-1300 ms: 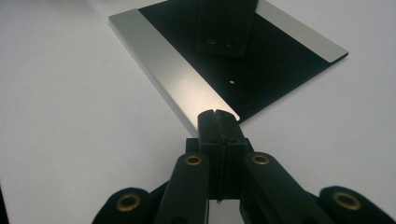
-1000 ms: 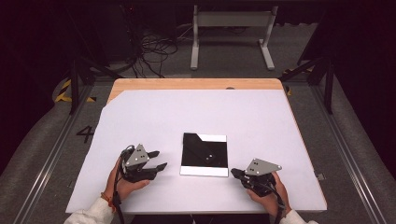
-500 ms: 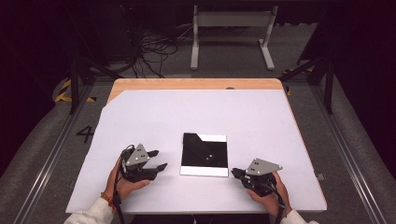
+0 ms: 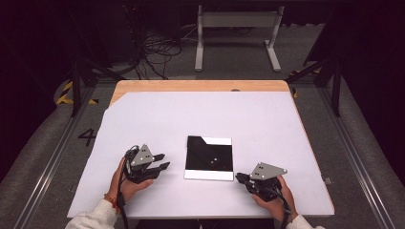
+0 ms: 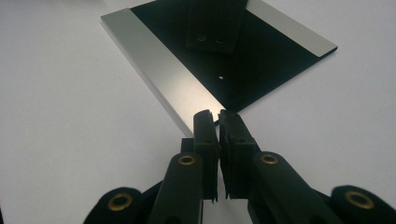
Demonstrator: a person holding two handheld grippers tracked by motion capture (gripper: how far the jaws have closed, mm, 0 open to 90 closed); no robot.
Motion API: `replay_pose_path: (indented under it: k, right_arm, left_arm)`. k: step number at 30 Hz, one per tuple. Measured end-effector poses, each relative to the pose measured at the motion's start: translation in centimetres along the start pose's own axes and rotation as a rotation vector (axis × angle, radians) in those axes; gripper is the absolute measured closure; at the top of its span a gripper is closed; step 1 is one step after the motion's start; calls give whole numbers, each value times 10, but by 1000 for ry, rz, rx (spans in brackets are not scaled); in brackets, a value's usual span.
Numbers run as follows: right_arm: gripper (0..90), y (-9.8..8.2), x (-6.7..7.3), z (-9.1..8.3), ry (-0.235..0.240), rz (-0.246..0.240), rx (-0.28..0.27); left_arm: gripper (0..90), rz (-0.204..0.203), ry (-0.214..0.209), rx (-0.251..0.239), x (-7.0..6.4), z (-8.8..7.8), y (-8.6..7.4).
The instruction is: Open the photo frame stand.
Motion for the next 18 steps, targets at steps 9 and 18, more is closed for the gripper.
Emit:
replay_pose_path:
  k: [9,18]
  right_arm:
    - [859,-5,1,-1,-16,21,14]
    - [868,-6,0,-4,-20,42,20]
  left_arm:
    - [760,14,-39,38,7,22,13]
    - [900,58,-31,118,17,52,24]
Point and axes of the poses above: each handheld gripper's, and its own axes: z roughly forward along the jaws, y roughly out of its top, x roughly to its left, the point moved 1 cm from there along z, roughly forward along the jaws, and after that the axes turned 2 degrees about y, right-handed, at the moved point
